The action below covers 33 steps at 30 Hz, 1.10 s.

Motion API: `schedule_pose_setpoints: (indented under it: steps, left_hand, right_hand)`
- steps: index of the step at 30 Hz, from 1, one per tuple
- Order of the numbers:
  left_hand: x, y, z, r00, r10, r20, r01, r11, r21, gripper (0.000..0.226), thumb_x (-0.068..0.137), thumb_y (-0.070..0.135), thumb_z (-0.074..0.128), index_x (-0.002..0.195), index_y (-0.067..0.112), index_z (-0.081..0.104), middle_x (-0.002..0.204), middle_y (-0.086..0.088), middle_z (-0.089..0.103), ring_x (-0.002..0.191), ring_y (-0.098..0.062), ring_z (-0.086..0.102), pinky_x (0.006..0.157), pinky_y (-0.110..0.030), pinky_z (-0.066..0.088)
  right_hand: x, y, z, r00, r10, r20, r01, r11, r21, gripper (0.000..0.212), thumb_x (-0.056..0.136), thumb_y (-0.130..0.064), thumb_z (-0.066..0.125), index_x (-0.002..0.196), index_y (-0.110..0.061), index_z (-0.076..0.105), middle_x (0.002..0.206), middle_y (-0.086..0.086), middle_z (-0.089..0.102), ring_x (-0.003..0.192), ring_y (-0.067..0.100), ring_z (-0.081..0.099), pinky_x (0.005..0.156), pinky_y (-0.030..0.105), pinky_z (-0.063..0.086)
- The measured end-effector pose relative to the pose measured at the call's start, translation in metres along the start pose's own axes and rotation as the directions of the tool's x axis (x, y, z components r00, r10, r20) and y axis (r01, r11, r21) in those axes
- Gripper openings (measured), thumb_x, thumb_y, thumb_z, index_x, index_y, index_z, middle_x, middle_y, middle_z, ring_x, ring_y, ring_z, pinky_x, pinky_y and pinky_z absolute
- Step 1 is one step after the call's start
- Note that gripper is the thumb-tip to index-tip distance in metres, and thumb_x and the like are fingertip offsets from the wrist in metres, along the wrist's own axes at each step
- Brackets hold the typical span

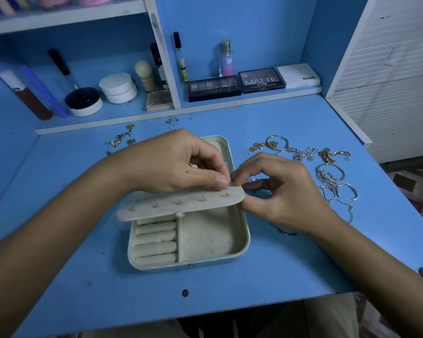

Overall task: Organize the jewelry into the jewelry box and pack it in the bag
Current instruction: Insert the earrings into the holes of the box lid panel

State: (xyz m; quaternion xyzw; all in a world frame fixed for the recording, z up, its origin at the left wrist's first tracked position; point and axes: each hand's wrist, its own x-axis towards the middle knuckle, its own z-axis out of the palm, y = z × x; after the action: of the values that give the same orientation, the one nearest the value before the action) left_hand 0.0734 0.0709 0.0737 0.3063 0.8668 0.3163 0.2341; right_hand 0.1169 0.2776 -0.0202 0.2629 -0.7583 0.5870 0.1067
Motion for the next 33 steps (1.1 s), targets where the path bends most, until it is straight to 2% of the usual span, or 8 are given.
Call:
schedule_pose_setpoints:
  steps: [3,17,20,25,30,33]
  left_hand:
    - [0.001,0.001,0.000,1.000,-0.002,0.011,0.002,1.000,0.016,0.011,0.085,0.029,0.073,0.094,0.023,0.078,0.087,0.012,0.075,0.086,-0.007,0.069,0.083,-0.028,0.053]
    - [0.002,0.002,-0.002,0.998,-0.029,0.048,0.027,0.999,0.048,0.012,0.086,0.032,0.072,0.095,0.026,0.078,0.090,0.012,0.075,0.090,-0.010,0.069,0.089,-0.039,0.052]
    - [0.001,0.002,-0.006,0.998,-0.037,0.053,0.035,0.999,0.034,0.012,0.088,0.028,0.070,0.097,0.023,0.077,0.090,0.011,0.075,0.089,-0.011,0.069,0.086,-0.034,0.052]
    - [0.002,0.004,-0.004,0.998,-0.025,0.052,0.021,0.997,0.076,0.006,0.090,0.022,0.070,0.092,0.022,0.076,0.085,0.014,0.073,0.081,-0.005,0.067,0.076,-0.017,0.052]
    - [0.003,0.010,-0.003,0.997,-0.046,0.062,0.039,0.994,0.103,0.006,0.088,0.021,0.071,0.086,0.024,0.075,0.079,0.014,0.072,0.074,-0.003,0.065,0.070,-0.014,0.049]
    - [0.005,0.013,-0.003,0.995,-0.061,0.079,0.050,0.990,0.129,0.007,0.087,0.022,0.070,0.084,0.027,0.075,0.075,0.013,0.071,0.071,-0.003,0.065,0.069,-0.017,0.050]
  right_hand:
    - [0.000,0.000,0.000,1.000,-0.004,0.002,0.004,1.000,-0.005,0.015,0.075,-0.004,0.083,0.085,-0.008,0.072,0.088,0.005,0.070,0.087,0.023,0.069,0.073,0.025,0.058]
    - [-0.001,-0.001,-0.001,1.000,0.013,0.000,-0.013,1.000,-0.013,0.015,0.076,-0.003,0.083,0.085,-0.009,0.072,0.089,0.004,0.070,0.088,0.023,0.069,0.073,0.023,0.057]
    - [0.000,0.000,0.000,1.000,0.006,-0.002,-0.006,1.000,-0.013,0.015,0.076,-0.003,0.083,0.085,-0.009,0.072,0.089,0.004,0.070,0.088,0.023,0.069,0.073,0.024,0.057]
    - [0.000,0.000,-0.001,1.000,0.000,0.001,0.000,1.000,-0.028,0.015,0.076,-0.003,0.083,0.084,-0.008,0.072,0.089,0.005,0.070,0.087,0.022,0.069,0.073,0.024,0.058]
    - [0.000,0.000,-0.001,1.000,-0.005,0.005,0.006,0.999,-0.033,0.015,0.075,-0.004,0.083,0.085,-0.008,0.072,0.089,0.005,0.070,0.088,0.022,0.069,0.073,0.023,0.058]
    - [0.000,0.000,-0.001,1.000,-0.003,0.007,0.003,0.999,-0.035,0.015,0.075,-0.003,0.084,0.085,-0.006,0.072,0.089,0.005,0.070,0.088,0.022,0.069,0.074,0.023,0.057]
